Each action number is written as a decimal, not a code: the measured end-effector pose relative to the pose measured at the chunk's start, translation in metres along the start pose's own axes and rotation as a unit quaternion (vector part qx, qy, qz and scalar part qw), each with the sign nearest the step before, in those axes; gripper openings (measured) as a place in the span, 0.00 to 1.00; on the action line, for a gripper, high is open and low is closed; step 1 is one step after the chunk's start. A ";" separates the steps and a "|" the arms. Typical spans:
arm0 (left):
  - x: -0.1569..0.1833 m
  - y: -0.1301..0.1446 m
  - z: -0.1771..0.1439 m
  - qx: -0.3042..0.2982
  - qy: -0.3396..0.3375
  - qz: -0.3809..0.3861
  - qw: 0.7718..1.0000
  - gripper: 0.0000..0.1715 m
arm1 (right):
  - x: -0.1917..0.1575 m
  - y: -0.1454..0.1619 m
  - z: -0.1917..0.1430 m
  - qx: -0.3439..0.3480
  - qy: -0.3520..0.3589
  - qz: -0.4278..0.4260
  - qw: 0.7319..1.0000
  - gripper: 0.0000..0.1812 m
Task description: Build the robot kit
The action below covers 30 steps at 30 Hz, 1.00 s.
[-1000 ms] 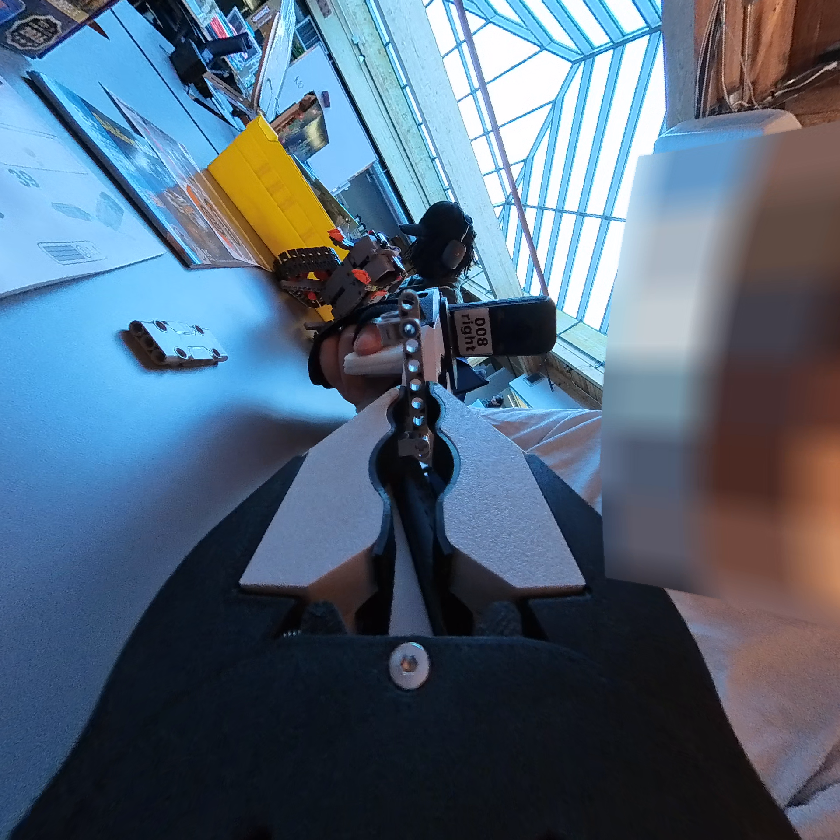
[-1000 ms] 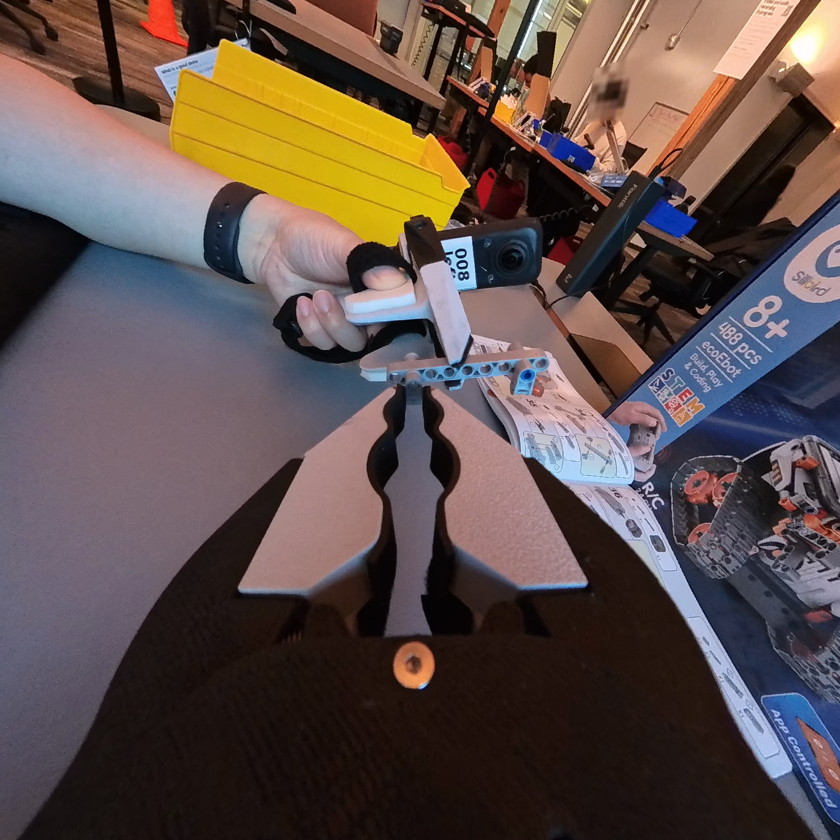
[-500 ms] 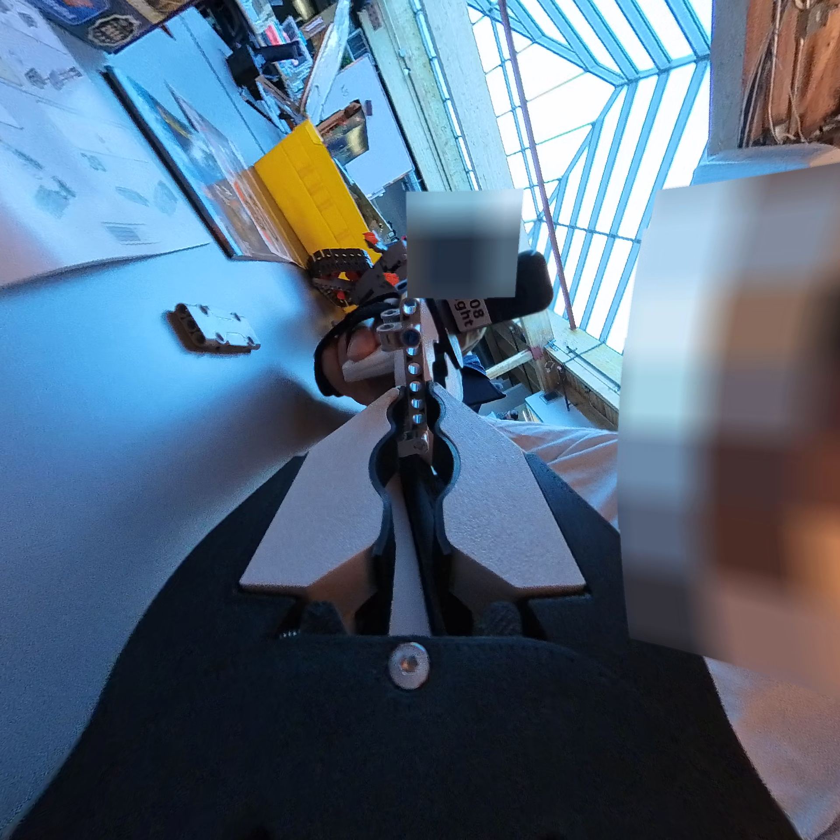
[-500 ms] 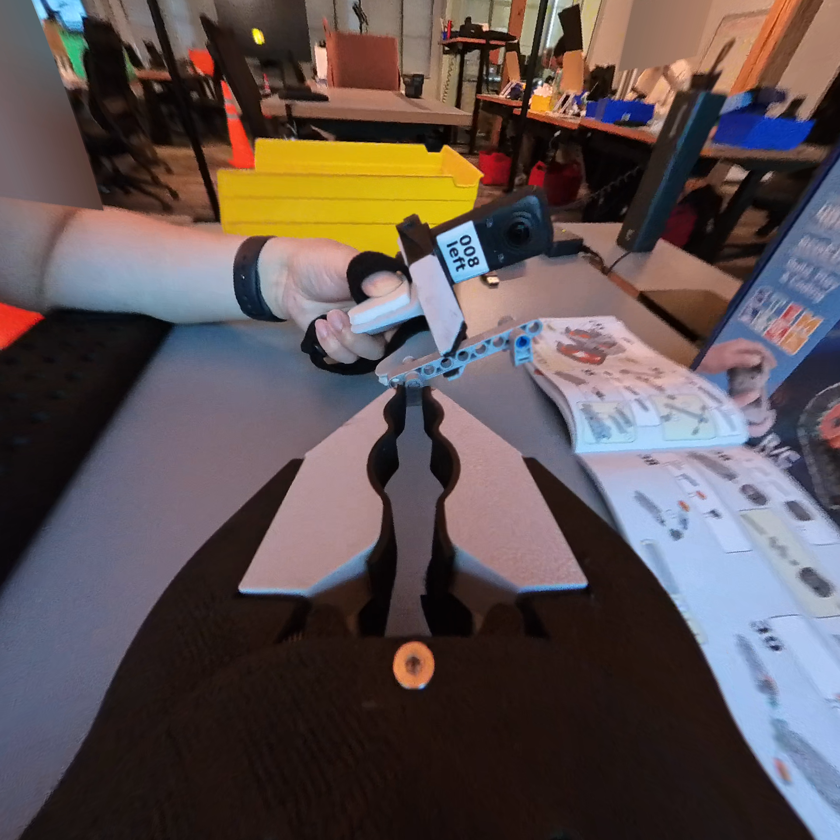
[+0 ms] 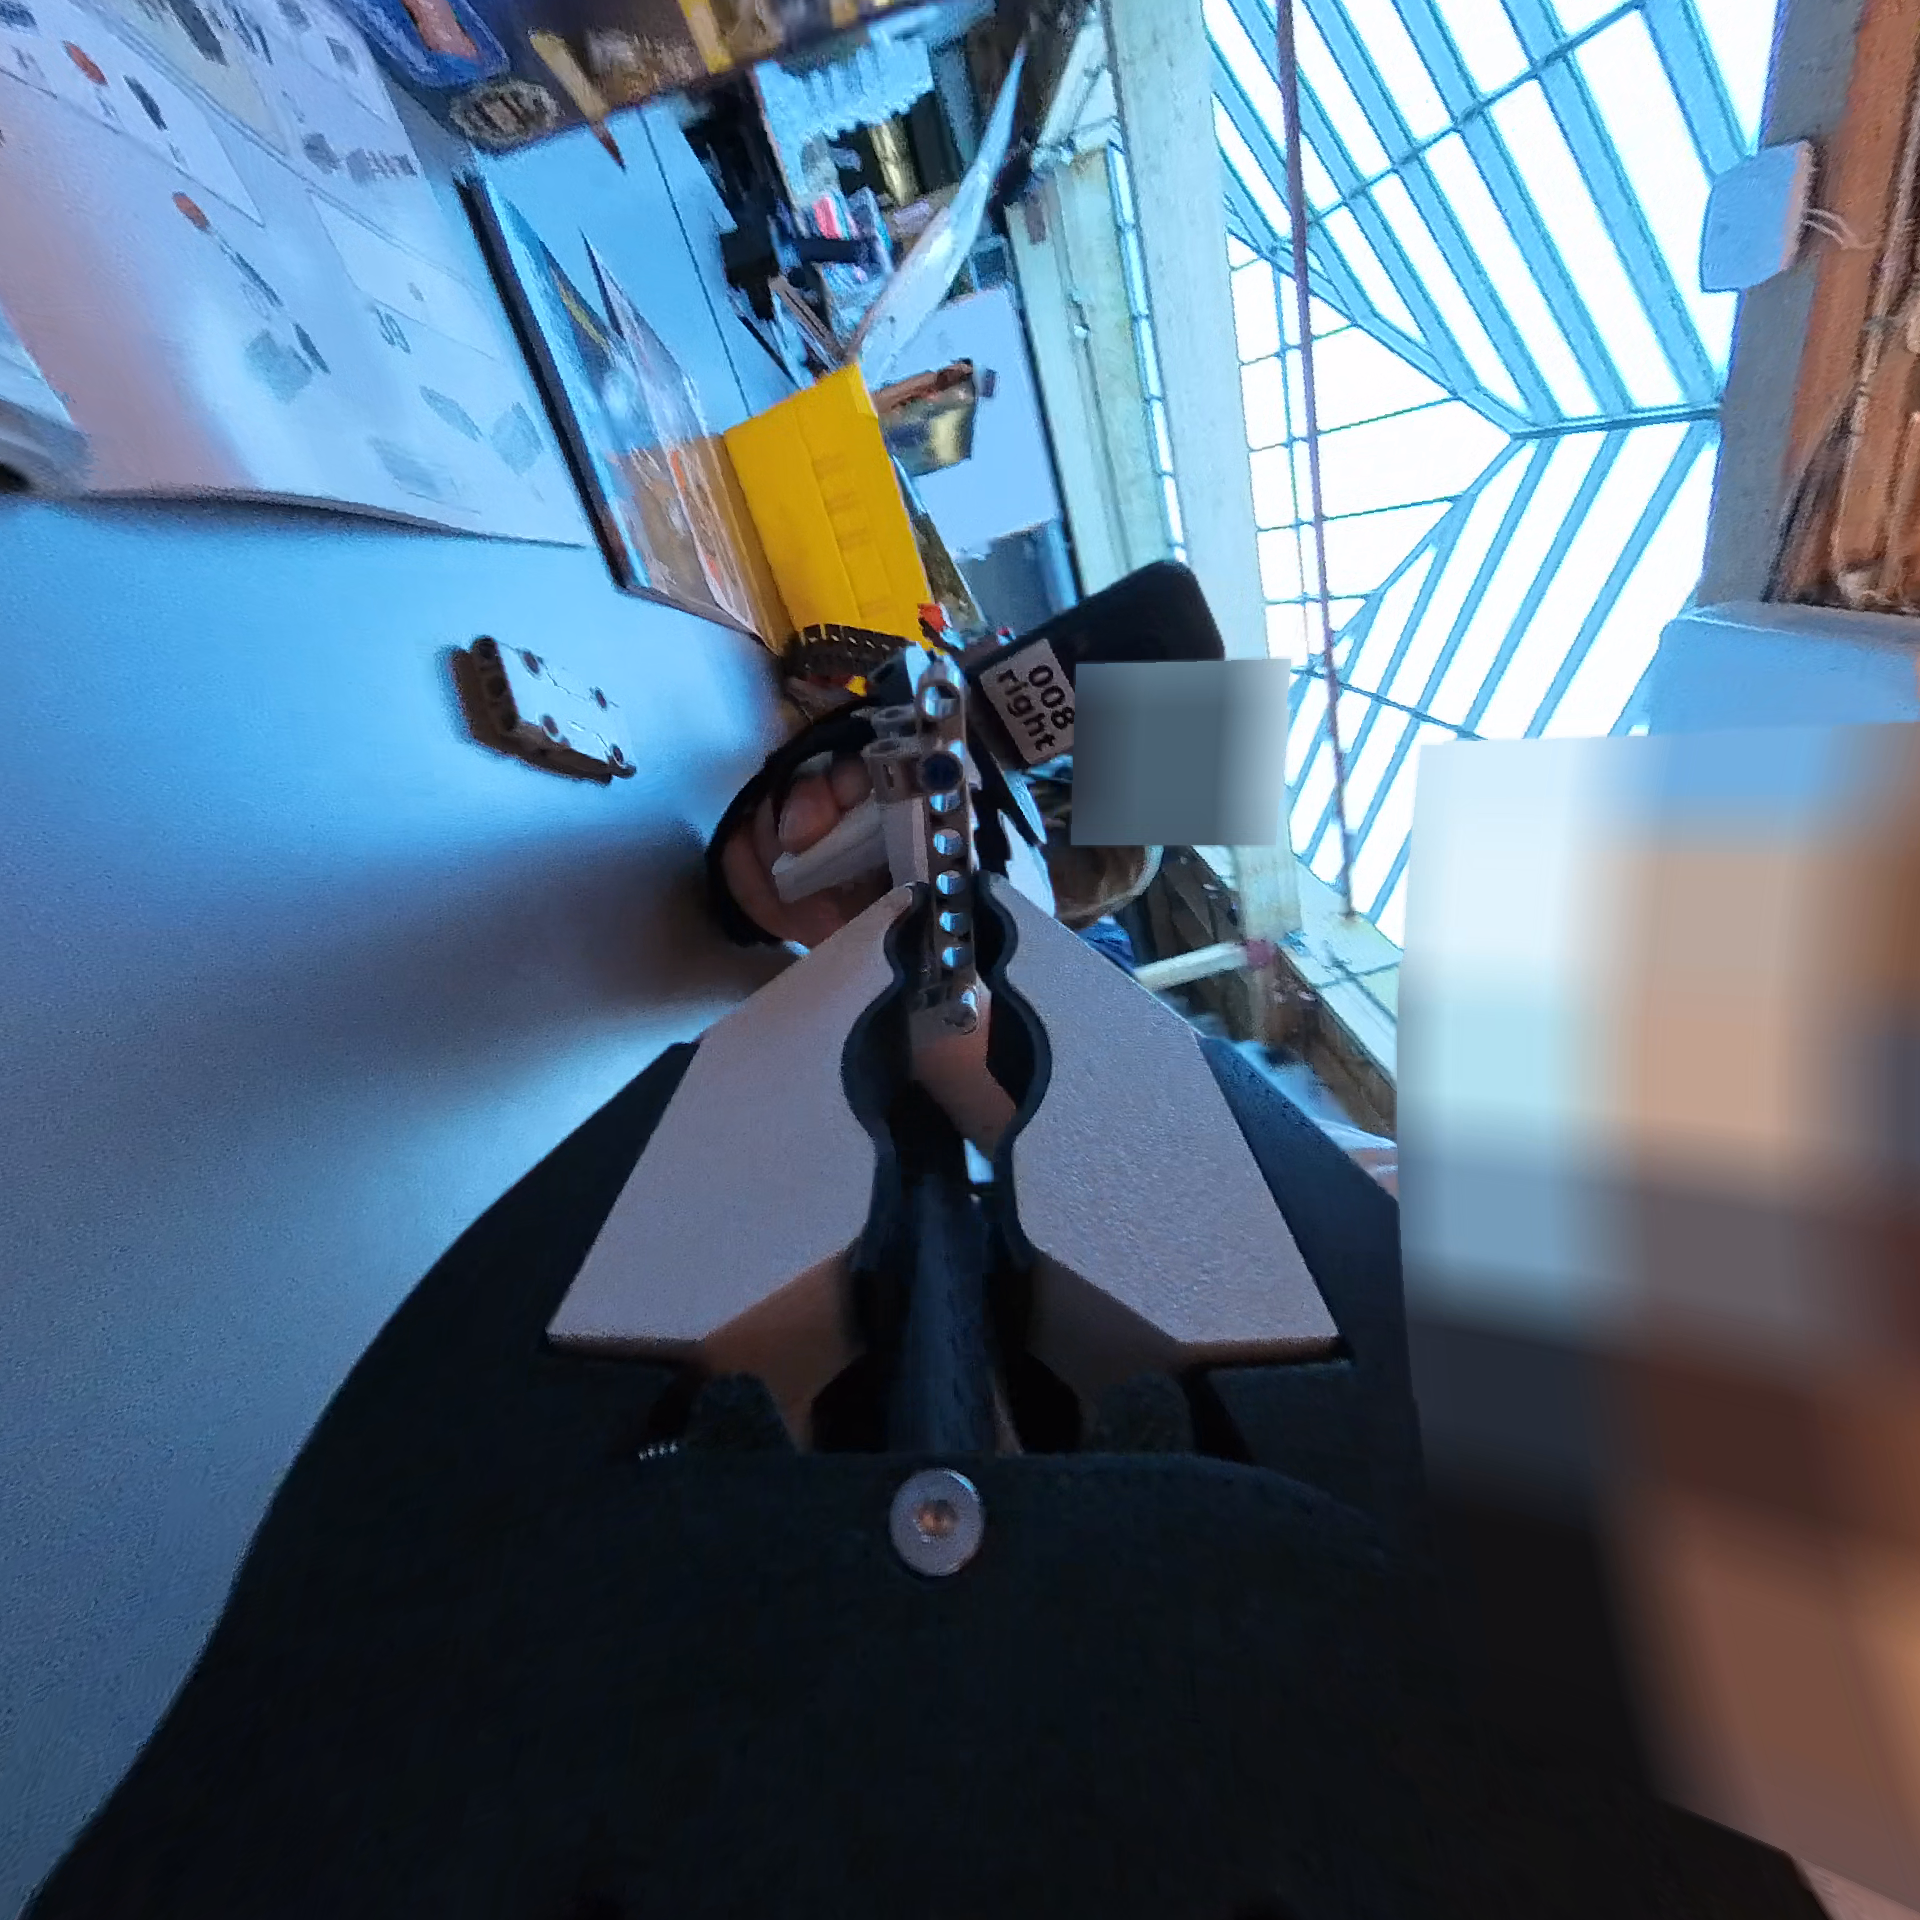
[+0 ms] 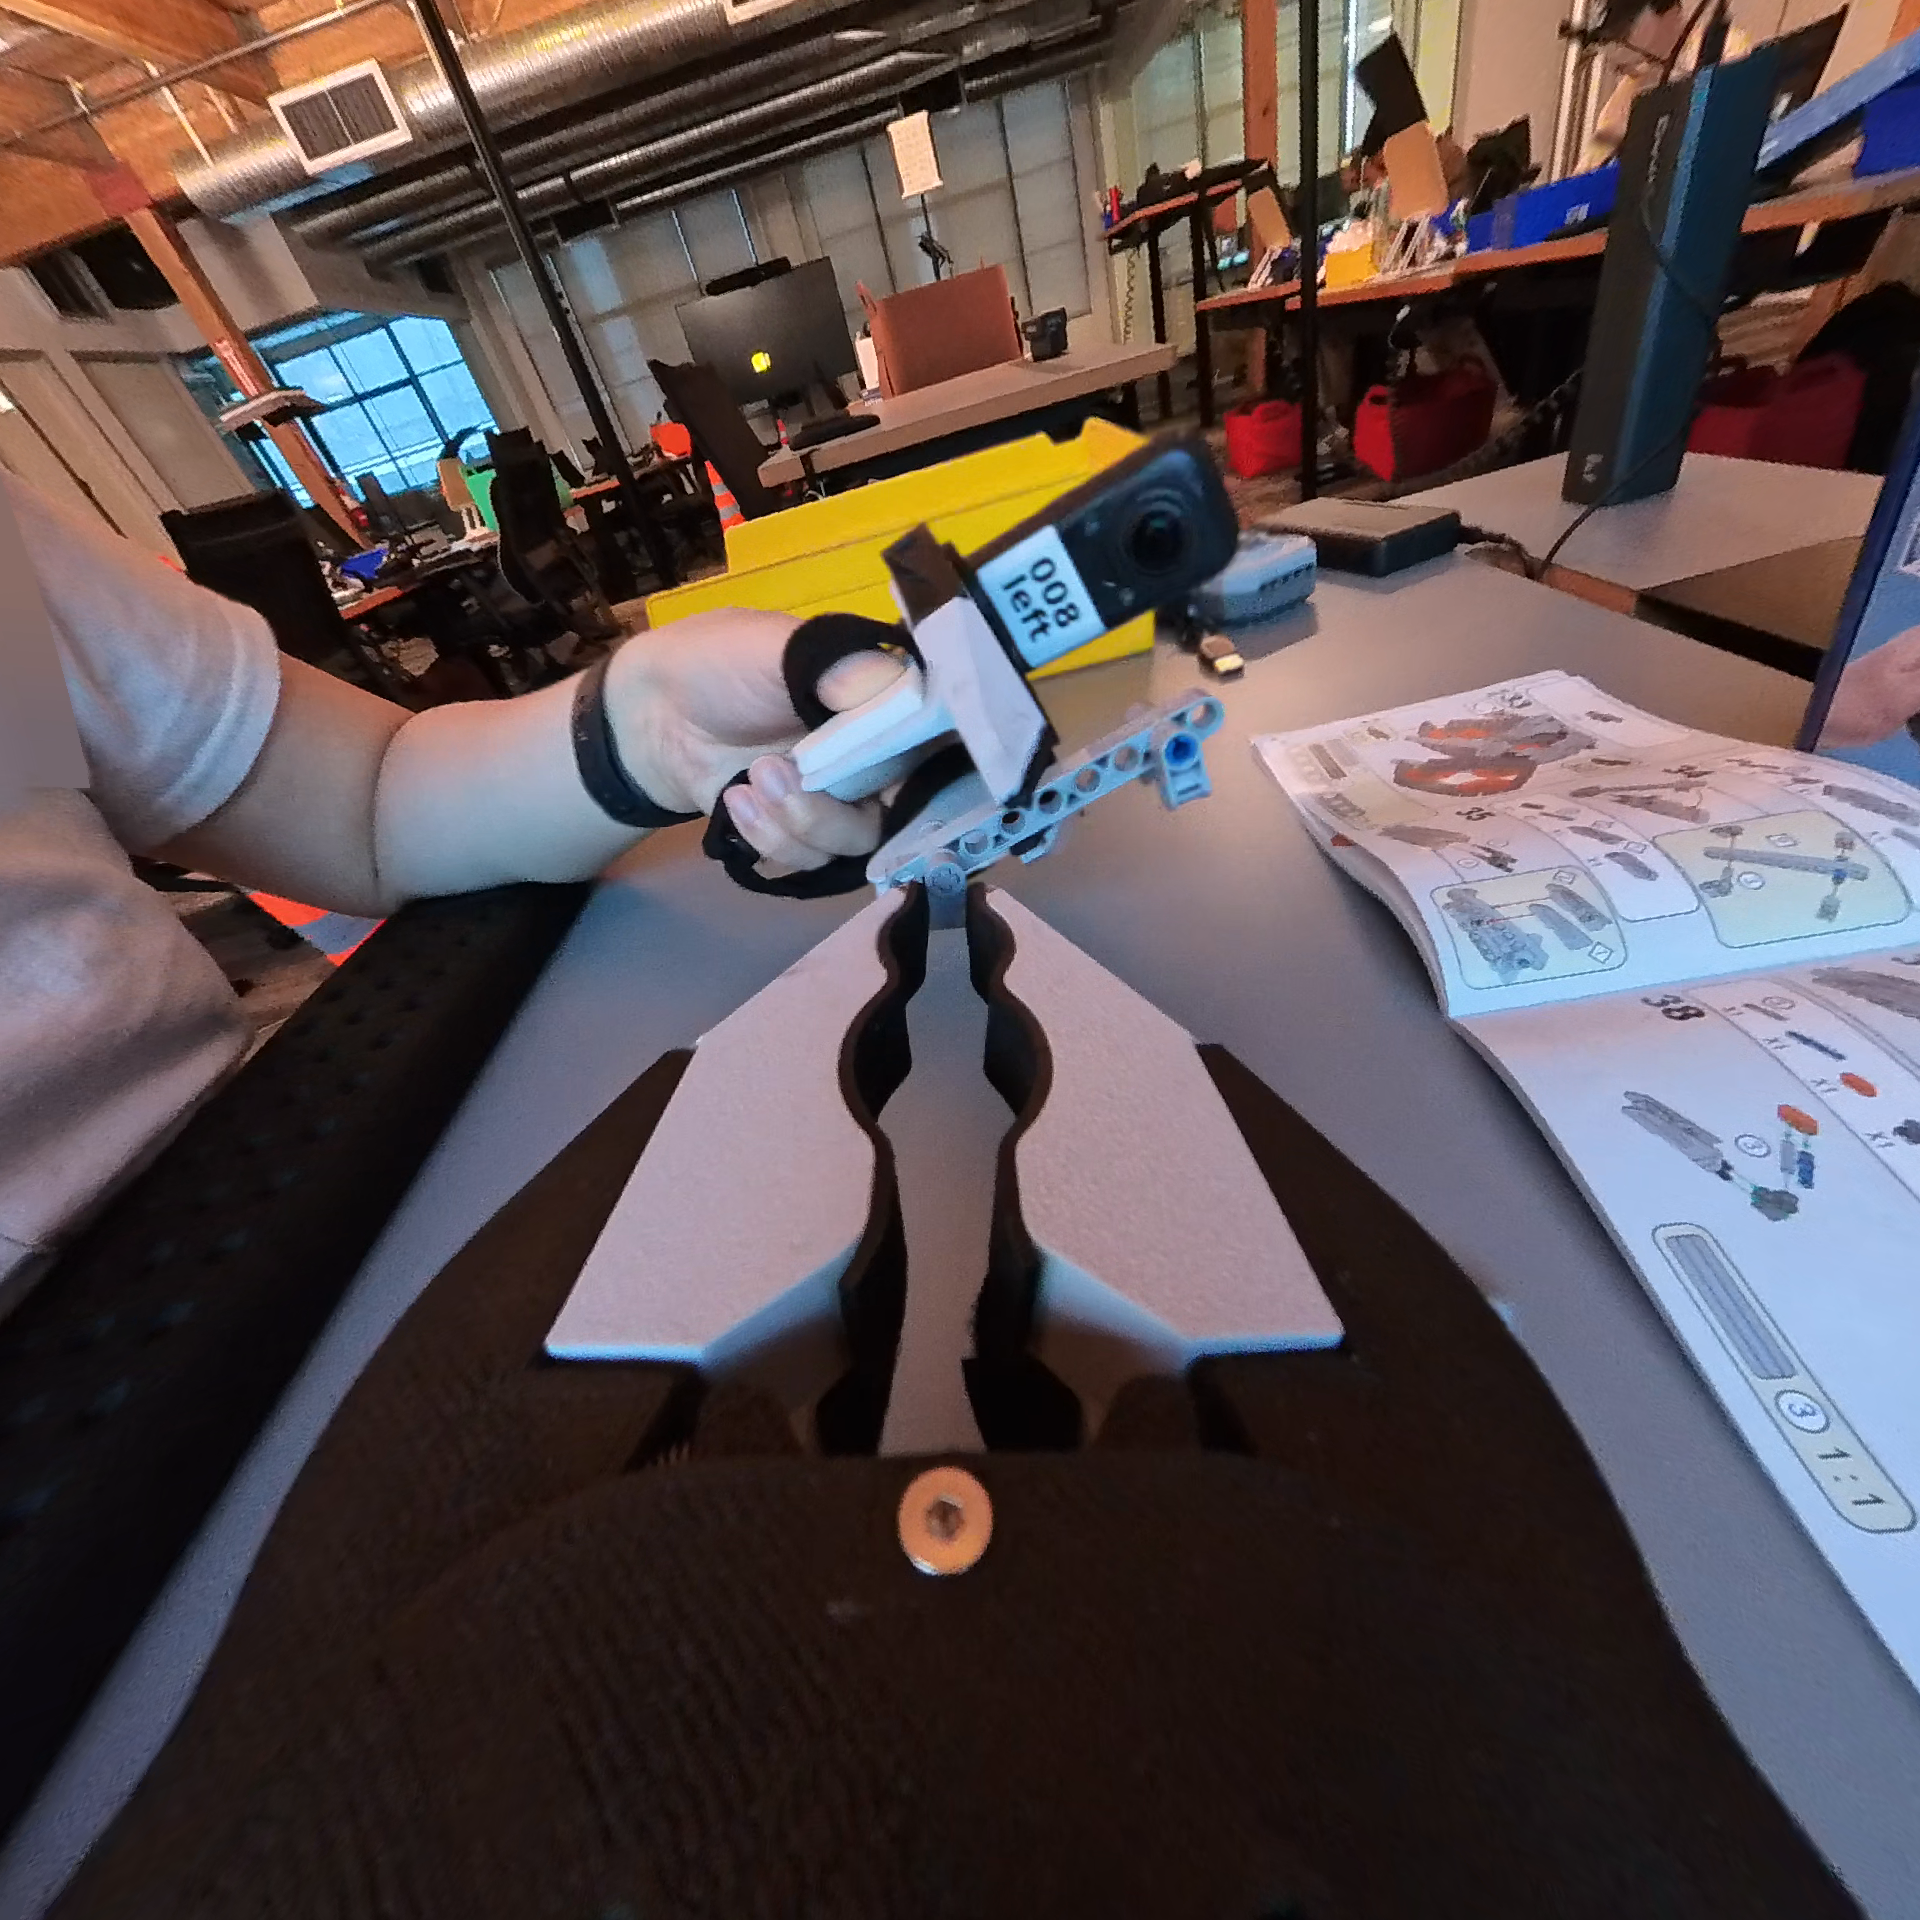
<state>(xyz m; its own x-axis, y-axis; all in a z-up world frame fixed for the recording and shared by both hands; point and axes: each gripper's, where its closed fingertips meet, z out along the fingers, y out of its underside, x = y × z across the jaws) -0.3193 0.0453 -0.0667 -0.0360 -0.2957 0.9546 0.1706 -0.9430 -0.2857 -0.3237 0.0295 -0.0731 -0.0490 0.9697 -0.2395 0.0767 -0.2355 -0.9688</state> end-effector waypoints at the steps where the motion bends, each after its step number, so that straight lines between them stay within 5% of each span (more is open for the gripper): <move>1: 0.002 -0.001 0.000 0.007 -0.017 0.017 1.000 0.03 | 0.001 -0.002 -0.001 0.006 0.004 -0.008 1.000 0.04; 8: 0.004 -0.002 -0.001 0.010 -0.149 0.151 0.977 0.03 | 0.004 0.001 0.002 -0.013 0.032 -0.079 0.996 0.03; 17: -0.001 -0.002 0.000 0.009 -0.188 0.180 0.965 0.03 | 0.007 0.005 0.003 -0.036 0.047 -0.123 0.991 0.03; 30: 0.004 0.000 -0.003 -0.020 -0.025 0.075 0.997 0.03 | 0.002 -0.002 0.003 -0.049 0.083 -0.200 0.975 0.04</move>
<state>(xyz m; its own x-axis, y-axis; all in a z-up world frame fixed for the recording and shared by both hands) -0.3223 0.0440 -0.0631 0.0359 -0.4263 0.9039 0.1310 -0.8947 -0.4271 -0.3272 0.0312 -0.0722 0.0667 0.9819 0.1772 0.1795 0.1629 -0.9702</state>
